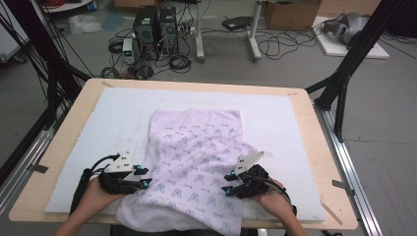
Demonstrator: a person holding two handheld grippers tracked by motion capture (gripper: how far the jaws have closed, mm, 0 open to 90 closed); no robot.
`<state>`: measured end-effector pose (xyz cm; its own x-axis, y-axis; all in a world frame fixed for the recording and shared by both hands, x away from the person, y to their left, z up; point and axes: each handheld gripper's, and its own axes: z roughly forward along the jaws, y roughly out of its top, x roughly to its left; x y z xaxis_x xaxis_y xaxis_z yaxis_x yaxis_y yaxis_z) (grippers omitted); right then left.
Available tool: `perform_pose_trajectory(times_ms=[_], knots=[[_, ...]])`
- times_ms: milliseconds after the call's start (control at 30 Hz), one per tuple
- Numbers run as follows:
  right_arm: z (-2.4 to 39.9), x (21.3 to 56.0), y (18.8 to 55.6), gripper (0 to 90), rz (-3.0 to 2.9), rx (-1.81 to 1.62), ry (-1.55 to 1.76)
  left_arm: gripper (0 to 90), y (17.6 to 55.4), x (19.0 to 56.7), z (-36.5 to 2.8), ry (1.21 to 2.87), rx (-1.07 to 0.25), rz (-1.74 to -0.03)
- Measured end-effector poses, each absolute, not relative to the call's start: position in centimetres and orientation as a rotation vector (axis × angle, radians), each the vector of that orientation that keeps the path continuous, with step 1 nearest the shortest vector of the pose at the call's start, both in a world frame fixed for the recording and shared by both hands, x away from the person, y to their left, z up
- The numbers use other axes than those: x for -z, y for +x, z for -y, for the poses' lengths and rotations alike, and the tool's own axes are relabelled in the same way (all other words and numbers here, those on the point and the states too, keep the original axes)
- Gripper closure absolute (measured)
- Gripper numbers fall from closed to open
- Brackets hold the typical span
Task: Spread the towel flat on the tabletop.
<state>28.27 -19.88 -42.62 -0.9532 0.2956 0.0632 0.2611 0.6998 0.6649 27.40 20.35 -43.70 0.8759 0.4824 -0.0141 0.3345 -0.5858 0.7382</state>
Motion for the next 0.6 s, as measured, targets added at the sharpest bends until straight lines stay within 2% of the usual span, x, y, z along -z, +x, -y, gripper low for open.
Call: perform_pose_trajectory(times_ms=[67,100,133,167,200,233,267,467,500,533,600], knots=[[19.6,43.3,28.4,59.9,-2.873,-1.040,0.465,64.3,27.2,44.3,-20.2,2.232,-0.240,-0.568],[19.6,43.5,28.3,64.3,-2.854,-1.055,0.453,74.1,27.0,44.3,-20.3,2.230,-0.229,-0.575],[19.7,43.6,28.3,67.0,-2.841,-1.068,0.449,80.3,26.8,44.3,-20.3,2.235,-0.228,-0.569],[19.8,43.7,28.3,74.0,-2.836,-1.088,0.457,86.2,26.5,44.2,-20.3,2.246,-0.243,-0.563],[19.8,43.7,28.3,74.0,-2.836,-1.088,0.457,87.1,26.5,44.2,-20.3,2.246,-0.243,-0.563],[19.9,43.9,28.2,83.3,-2.838,-1.131,0.462,87.7,26.0,44.1,-20.4,2.253,-0.242,-0.560],[19.9,43.8,28.1,85.7,-2.847,-1.137,0.453,87.8,25.6,44.0,-20.6,2.257,-0.239,-0.561],[20.2,42.8,26.0,87.0,-2.873,-1.175,0.376,88.0,22.9,43.0,-21.8,2.244,-0.212,-0.526],[20.4,42.4,25.1,87.0,-2.870,-1.200,0.353,87.8,21.1,42.4,-21.8,2.215,-0.191,-0.454],[20.6,41.8,24.2,86.8,-2.865,-1.238,0.311,86.8,21.1,42.4,-21.8,2.215,-0.191,-0.454],[20.9,40.6,22.6,82.4,-2.834,-1.263,0.261,75.1,20.1,41.6,-21.1,2.207,-0.180,-0.413]])
